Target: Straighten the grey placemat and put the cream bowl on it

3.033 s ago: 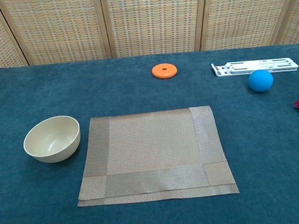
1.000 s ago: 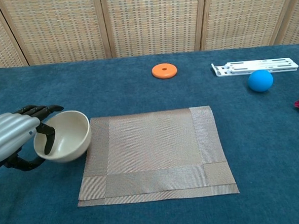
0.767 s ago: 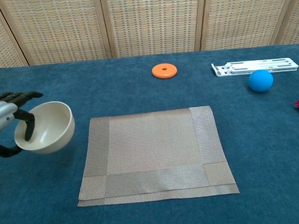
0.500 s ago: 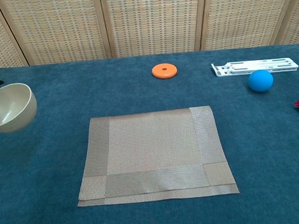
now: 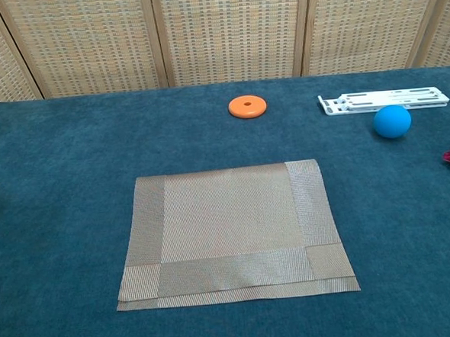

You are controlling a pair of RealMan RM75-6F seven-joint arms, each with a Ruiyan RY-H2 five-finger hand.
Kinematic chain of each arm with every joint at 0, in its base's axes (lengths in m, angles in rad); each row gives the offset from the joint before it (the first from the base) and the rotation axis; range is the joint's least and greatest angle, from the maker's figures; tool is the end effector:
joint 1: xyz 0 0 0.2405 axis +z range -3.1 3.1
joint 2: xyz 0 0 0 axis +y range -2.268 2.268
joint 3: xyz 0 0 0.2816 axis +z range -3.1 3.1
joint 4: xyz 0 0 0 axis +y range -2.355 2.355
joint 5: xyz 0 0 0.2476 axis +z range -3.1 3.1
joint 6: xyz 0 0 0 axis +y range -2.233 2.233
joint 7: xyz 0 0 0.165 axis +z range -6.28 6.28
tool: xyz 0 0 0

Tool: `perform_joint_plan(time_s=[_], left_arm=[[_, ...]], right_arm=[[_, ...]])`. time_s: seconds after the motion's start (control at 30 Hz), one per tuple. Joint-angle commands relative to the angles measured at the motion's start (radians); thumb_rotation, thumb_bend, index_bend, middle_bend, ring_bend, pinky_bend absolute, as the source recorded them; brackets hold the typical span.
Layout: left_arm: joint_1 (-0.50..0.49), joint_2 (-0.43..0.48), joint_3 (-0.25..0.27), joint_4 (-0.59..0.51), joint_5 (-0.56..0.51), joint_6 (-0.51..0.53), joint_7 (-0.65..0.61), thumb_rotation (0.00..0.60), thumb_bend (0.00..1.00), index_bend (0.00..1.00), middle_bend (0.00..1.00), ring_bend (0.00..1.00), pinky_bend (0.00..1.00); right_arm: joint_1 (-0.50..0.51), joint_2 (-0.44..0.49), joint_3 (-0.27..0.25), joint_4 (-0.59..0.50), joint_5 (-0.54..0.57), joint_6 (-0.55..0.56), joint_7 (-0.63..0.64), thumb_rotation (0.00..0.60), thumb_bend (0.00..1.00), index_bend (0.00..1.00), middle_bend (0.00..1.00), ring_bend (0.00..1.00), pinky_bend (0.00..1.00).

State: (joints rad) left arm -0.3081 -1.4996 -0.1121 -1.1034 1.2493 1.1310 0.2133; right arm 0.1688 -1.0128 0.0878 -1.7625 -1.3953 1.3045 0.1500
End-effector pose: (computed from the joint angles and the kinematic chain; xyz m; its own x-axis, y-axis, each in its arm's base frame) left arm -0.4088 0.3086 0.0293 0.6056 0.1997 0.7703 0.7778 0.0560 -0.6260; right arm -0.3255 -0.2397 0.1405 0.1935 -0.1195 0.9738 -0.9803 0.0176 0.1970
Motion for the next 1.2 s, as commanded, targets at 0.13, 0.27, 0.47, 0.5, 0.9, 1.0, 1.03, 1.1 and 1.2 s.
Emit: perform_joint_plan(time_s=[0.13, 0.27, 0.47, 0.5, 0.9, 1.0, 1.03, 1.1, 1.2], left_arm=[[-0.006, 0.01, 0.008, -0.01, -0.042, -0.057, 0.021, 0.6, 0.41, 0.55, 0.0, 0.0, 0.0], [-0.003, 0.037, 0.005, -0.055, -0.051, -0.057, 0.025, 0.6, 0.21, 0.38, 0.0, 0.0, 0.0], [0.011, 0.109, 0.001, -0.177, -0.029, -0.011, 0.0, 0.6, 0.13, 0.2, 0.0, 0.0, 0.0], [0.014, 0.125, 0.001, -0.214, -0.018, -0.002, -0.015, 0.6, 0.13, 0.2, 0.0, 0.0, 0.0], [-0.008, 0.178, 0.038, -0.56, 0.141, 0.09, 0.11, 0.6, 0.14, 0.2, 0.0, 0.0, 0.0], [-0.028, 0.125, 0.053, -0.591, 0.157, 0.082, 0.21, 0.6, 0.14, 0.24, 0.0, 0.0, 0.0], [-0.034, 0.097, 0.058, -0.589, 0.16, 0.08, 0.249, 0.6, 0.14, 0.26, 0.0, 0.0, 0.0], [-0.04, 0.071, 0.063, -0.582, 0.162, 0.078, 0.282, 0.6, 0.17, 0.34, 0.0, 0.0, 0.0], [-0.053, 0.013, 0.076, -0.558, 0.159, 0.059, 0.335, 0.6, 0.18, 0.4, 0.0, 0.0, 0.0]], right_arm=[[0.0, 0.002, 0.0, 0.0, 0.0, -0.001, 0.003, 0.6, 0.06, 0.0, 0.0, 0.0, 0.0], [-0.001, 0.003, 0.0, -0.001, -0.001, 0.001, 0.005, 0.6, 0.06, 0.0, 0.0, 0.0, 0.0], [-0.001, 0.004, 0.0, -0.002, -0.002, 0.001, 0.006, 0.6, 0.06, 0.0, 0.0, 0.0, 0.0], [-0.001, 0.004, -0.001, -0.002, -0.002, 0.0, 0.005, 0.6, 0.06, 0.0, 0.0, 0.0, 0.0], [-0.003, 0.01, 0.002, -0.006, 0.002, 0.002, 0.01, 0.6, 0.06, 0.0, 0.0, 0.0, 0.0], [-0.002, 0.015, 0.004, -0.005, 0.004, 0.0, 0.025, 0.6, 0.06, 0.0, 0.0, 0.0, 0.0], [-0.002, 0.017, 0.004, -0.004, 0.005, -0.001, 0.031, 0.6, 0.06, 0.0, 0.0, 0.0, 0.0], [-0.002, 0.019, 0.005, -0.004, 0.006, -0.002, 0.036, 0.6, 0.06, 0.0, 0.0, 0.0, 0.0], [-0.003, 0.024, 0.005, -0.004, 0.004, -0.004, 0.047, 0.6, 0.06, 0.0, 0.0, 0.0, 0.0]])
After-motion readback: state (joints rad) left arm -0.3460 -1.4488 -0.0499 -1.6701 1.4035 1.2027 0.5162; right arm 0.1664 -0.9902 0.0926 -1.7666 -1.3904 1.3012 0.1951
